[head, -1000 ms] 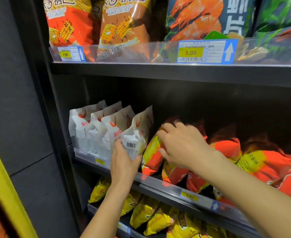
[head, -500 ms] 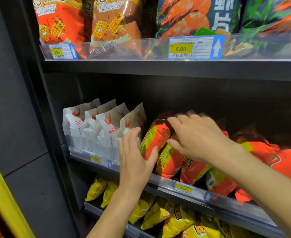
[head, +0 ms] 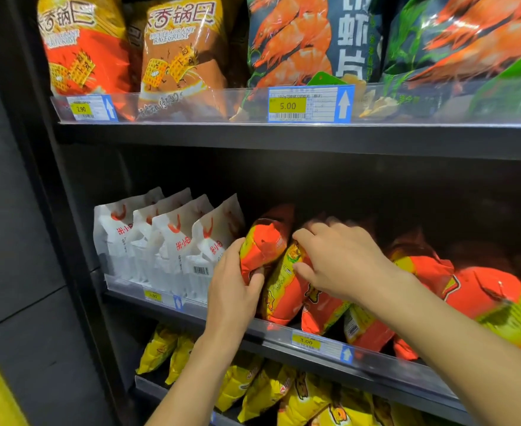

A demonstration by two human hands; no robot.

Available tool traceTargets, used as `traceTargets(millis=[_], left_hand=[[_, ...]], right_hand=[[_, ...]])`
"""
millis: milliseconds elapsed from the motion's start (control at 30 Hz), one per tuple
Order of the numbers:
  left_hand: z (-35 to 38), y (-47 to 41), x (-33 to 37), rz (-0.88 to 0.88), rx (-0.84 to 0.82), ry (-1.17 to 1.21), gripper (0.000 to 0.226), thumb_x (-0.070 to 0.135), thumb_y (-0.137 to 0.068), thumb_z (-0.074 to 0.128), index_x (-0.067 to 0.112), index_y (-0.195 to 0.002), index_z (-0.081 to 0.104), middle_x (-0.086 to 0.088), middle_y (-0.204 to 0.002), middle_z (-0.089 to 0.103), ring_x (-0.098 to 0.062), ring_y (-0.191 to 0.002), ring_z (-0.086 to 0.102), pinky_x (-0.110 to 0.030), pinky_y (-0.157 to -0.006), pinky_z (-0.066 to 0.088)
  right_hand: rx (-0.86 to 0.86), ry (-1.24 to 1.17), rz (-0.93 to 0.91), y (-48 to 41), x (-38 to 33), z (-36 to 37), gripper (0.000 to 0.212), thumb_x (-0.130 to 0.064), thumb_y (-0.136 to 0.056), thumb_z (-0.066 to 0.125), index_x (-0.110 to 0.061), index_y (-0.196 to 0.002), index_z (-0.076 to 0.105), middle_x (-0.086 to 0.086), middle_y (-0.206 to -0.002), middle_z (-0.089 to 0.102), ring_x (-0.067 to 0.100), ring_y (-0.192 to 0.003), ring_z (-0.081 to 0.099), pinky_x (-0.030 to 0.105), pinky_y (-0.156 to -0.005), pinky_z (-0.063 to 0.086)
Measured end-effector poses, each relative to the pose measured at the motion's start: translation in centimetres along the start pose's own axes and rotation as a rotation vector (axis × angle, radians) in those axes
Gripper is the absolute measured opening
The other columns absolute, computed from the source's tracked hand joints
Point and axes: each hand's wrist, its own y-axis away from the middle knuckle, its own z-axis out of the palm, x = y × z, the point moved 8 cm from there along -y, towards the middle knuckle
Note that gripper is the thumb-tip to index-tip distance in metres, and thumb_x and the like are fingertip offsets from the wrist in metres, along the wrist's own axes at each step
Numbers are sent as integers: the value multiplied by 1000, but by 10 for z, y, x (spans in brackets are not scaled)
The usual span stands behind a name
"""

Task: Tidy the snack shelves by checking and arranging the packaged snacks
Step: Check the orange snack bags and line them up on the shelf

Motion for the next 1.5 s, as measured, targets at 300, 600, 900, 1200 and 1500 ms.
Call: traceTargets(millis=[300,600,900,1200,1500], left_hand=[[-63,19,34,59,-27,221,55,22,-96,75,37,-143,51,27,-126,64,9,-122,59,-11,-96,53],[-133,62,18,-244,94,704,27,21,-101,66,25,-126,59,0,-113,79,-24,-101,79,-45,-83,63],[-181,140,-2,-432,89,691,24,30,-104,61,29,-128,60,-1,-112,79,-27,-100,79,-56,-91,61],[-208,222,-30,-692,-38,865,56,57,-97,48,20,-136,66,-10,-126,76,-34,-118,73,-58,-108,51],[-247,276,-52,-837,150,1172,77,70,-101,33,12,-146,54,-17,-137,70,-38,-129,66,-61,-116,41]], right_hand=[[37,-113,30,2,1,-8,63,-66,-101,44,-25,-149,48,1,-144,57,28,-132,53,44,-101,50],[372,-987,-41,37,-42,-26,55,-62,-91,60,-23,-129,72,-11,-128,72,5,-121,64,31,-106,51],[-214,-1855,-22,76,-172,10,60,-69,-81,61,-30,-126,64,-2,-110,81,20,-101,79,43,-93,62],[-452,-2135,187,138,-251,68,73,-61,-72,84,-20,-130,66,11,-116,79,34,-104,77,56,-99,57],[-655,-2411,347,184,-298,118,111,-61,-55,99,-14,-147,57,23,-139,66,44,-129,62,69,-116,39]])
